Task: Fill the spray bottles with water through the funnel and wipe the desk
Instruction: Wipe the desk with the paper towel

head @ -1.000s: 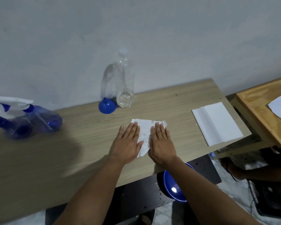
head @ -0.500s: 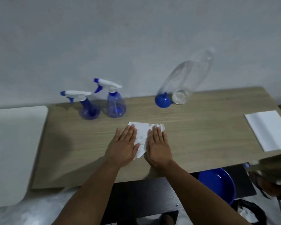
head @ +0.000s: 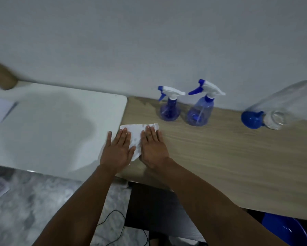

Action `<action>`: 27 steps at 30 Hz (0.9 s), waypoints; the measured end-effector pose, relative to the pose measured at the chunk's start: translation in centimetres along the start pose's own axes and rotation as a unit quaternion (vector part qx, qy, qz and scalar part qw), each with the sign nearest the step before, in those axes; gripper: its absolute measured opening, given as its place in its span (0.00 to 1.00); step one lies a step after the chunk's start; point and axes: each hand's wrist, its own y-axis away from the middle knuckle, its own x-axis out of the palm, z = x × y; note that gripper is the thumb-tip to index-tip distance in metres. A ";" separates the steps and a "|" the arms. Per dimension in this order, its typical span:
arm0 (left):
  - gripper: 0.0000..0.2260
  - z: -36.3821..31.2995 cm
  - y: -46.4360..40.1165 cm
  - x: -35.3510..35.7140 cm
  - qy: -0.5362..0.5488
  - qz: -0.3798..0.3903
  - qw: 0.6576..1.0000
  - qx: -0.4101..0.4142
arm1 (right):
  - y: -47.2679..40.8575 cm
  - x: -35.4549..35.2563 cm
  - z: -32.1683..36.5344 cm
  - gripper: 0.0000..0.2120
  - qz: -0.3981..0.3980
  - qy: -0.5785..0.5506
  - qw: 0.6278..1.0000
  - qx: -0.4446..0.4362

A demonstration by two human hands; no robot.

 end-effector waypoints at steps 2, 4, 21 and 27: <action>0.31 0.8 0.4 -0.1 0.001 -0.001 1.000 0.006 | -0.7 -0.3 1.1 0.40 0.010 0.005 1.000 -0.008; 0.30 1.2 0.2 -0.4 0.016 -0.013 1.000 0.014 | -0.7 -1.0 1.6 0.40 0.019 -0.005 1.000 0.003; 0.29 -1.7 5.3 1.5 0.058 -0.030 0.998 -0.020 | 4.4 2.6 1.0 0.40 -0.022 -0.013 0.999 -0.028; 0.28 -6.1 8.6 1.5 0.094 -0.020 0.995 -0.014 | 10.3 5.0 0.5 0.33 -0.053 -0.008 0.998 -0.027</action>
